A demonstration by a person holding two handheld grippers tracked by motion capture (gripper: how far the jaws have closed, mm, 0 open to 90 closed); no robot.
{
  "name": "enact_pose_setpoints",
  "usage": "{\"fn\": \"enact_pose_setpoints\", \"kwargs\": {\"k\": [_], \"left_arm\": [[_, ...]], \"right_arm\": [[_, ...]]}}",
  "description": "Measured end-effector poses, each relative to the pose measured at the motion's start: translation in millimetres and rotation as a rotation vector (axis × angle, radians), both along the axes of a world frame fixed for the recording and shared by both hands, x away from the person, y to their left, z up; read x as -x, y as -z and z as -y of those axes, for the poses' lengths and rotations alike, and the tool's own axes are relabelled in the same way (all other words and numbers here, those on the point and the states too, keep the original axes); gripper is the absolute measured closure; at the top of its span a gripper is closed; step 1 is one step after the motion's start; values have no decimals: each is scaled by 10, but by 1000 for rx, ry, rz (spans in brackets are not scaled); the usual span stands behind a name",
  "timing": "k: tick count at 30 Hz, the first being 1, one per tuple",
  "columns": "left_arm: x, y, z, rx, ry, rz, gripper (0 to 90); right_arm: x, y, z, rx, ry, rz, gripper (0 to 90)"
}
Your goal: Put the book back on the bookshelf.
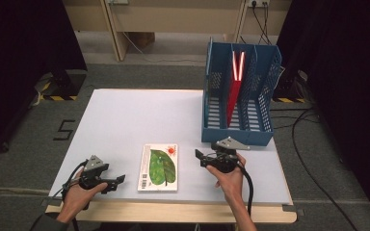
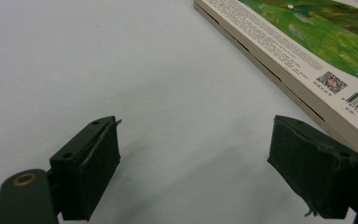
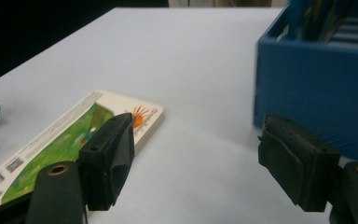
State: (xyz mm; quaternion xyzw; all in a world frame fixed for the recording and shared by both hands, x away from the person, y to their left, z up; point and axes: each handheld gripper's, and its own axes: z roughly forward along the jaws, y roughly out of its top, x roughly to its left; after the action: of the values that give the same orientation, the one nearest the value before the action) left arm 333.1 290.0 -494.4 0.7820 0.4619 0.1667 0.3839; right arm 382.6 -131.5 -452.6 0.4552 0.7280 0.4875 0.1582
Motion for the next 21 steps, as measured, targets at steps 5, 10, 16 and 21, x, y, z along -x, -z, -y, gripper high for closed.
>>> {"fn": "enact_pose_setpoints", "kwargs": {"k": [5,10,16,21], "left_arm": [[10,-2,21,8,1,0,152],[26,-11,47,-2,8,2,152],[51,-17,105,23,19,-2,161],[83,-26,171,57,52,-10,175]], "right_arm": [[28,81,-159,8,-52,-39,282],[58,117,-308,7,-74,-59,291],[95,140,-406,3,-100,-77,295],[116,166,-488,6,-119,-93,300]]}}
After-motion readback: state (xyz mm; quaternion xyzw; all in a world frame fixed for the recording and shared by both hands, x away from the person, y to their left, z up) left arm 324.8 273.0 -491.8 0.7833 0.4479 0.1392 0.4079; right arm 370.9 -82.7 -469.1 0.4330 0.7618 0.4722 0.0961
